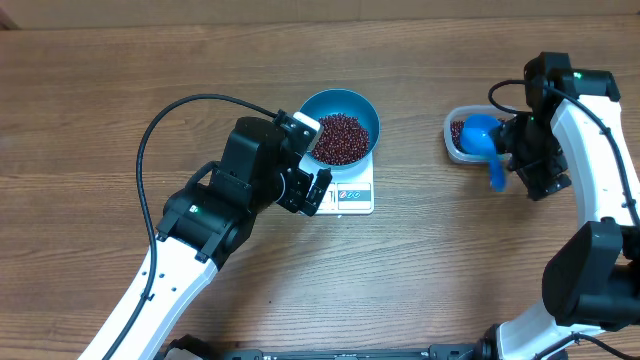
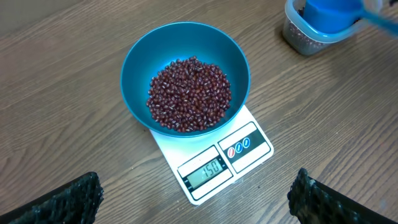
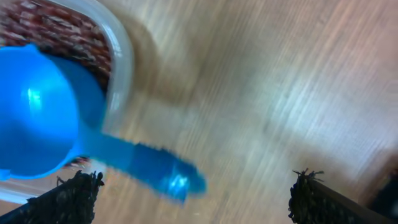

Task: Scoop item into bowl and weigh 150g on scale
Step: 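Lower the blue scoop into the clear bean tub with the right gripper, then open the right gripper, release the scoop in the tub, and lift away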

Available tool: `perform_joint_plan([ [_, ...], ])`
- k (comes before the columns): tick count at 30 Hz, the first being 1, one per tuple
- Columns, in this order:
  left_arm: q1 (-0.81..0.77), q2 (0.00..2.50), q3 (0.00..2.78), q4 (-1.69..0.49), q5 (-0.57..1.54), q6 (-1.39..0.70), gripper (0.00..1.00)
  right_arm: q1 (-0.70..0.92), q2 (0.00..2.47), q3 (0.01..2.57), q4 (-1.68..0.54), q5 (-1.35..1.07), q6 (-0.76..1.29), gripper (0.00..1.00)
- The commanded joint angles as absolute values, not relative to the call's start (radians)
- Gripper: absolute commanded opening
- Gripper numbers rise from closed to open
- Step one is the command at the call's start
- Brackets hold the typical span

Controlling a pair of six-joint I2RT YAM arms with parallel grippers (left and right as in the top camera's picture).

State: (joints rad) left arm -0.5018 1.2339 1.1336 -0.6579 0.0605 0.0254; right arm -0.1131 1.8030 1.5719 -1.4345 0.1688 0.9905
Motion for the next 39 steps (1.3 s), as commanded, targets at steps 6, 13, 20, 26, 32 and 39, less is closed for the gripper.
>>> perform_joint_plan([
  [6, -0.498, 1.235, 1.128, -0.654, 0.072, 0.011, 1.00, -0.112, 1.802, 1.571, -1.451, 0.190, 0.974, 1.00],
  [13, -0.498, 1.235, 1.128, -0.654, 0.072, 0.011, 0.99, -0.112, 1.801, 1.581, -1.454, 0.191, 0.681, 0.90],
  [20, -0.498, 1.235, 1.128, -0.654, 0.072, 0.011, 1.00, -0.112, 1.763, 1.673, -1.528, 0.190, 0.443, 0.85],
  [26, -0.498, 1.235, 1.128, -0.655, 0.072, 0.011, 1.00, -0.112, 1.665, 1.831, -1.607, 0.180, 0.356, 1.00],
  [32, -0.498, 1.235, 1.128, -0.655, 0.072, 0.011, 0.99, -0.112, 1.583, 1.967, -1.650, 0.179, 0.358, 1.00],
  [39, -0.498, 1.235, 1.128, -0.658, 0.072, 0.011, 1.00, -0.112, 1.562, 1.963, -1.612, 0.179, 0.358, 1.00],
])
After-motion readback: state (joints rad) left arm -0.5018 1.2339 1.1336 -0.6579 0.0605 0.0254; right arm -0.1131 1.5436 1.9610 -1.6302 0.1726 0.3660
